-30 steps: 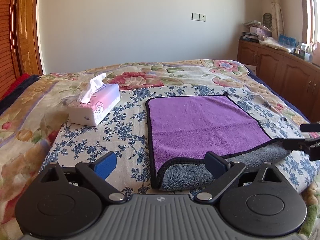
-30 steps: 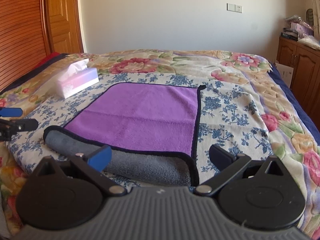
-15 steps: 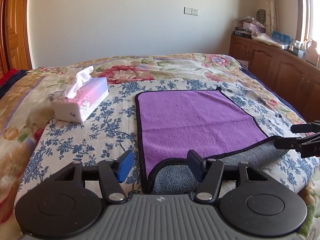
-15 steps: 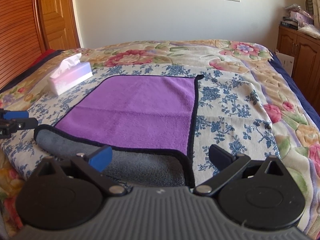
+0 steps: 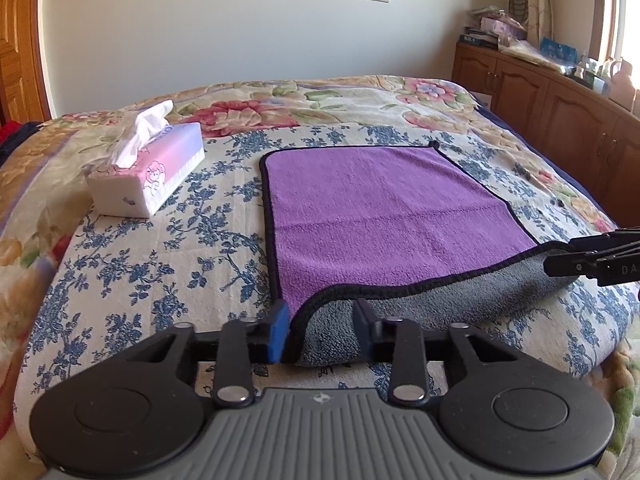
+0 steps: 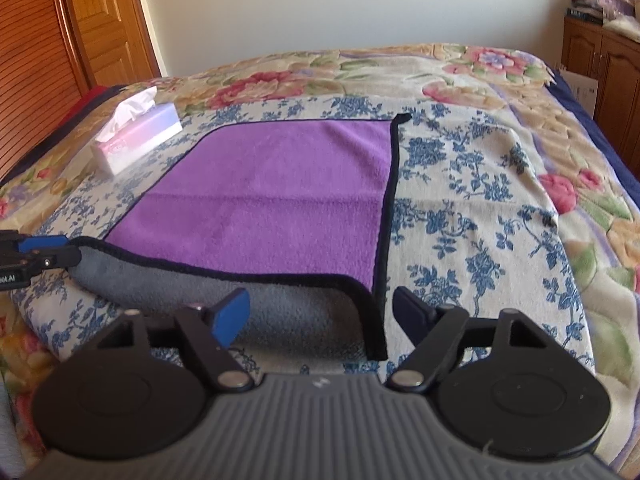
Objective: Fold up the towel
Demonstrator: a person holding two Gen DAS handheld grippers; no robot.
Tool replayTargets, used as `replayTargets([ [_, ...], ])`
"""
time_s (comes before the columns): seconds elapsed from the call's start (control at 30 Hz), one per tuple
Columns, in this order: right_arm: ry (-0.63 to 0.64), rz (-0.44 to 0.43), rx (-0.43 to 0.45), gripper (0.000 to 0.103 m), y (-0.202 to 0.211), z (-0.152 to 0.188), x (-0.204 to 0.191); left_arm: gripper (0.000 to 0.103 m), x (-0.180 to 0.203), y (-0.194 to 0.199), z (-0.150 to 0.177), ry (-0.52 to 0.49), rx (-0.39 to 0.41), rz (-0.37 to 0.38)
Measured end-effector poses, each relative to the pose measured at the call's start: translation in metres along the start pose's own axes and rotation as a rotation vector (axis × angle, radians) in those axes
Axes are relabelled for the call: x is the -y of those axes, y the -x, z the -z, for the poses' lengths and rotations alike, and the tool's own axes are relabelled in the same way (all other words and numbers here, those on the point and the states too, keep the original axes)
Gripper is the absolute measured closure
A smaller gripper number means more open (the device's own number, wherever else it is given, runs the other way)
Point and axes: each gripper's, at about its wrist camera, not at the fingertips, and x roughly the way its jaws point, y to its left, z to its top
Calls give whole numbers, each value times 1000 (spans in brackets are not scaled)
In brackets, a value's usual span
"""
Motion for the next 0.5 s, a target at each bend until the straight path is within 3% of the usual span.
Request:
replayTargets([
  [0.27,-13,-26,-36,40,-2,0,2,74,-2,-1,1,11,-2,1],
  [0.5,-7,-14,-56,64,-4,0,5,74,-1,-2,2,8,-9,0],
])
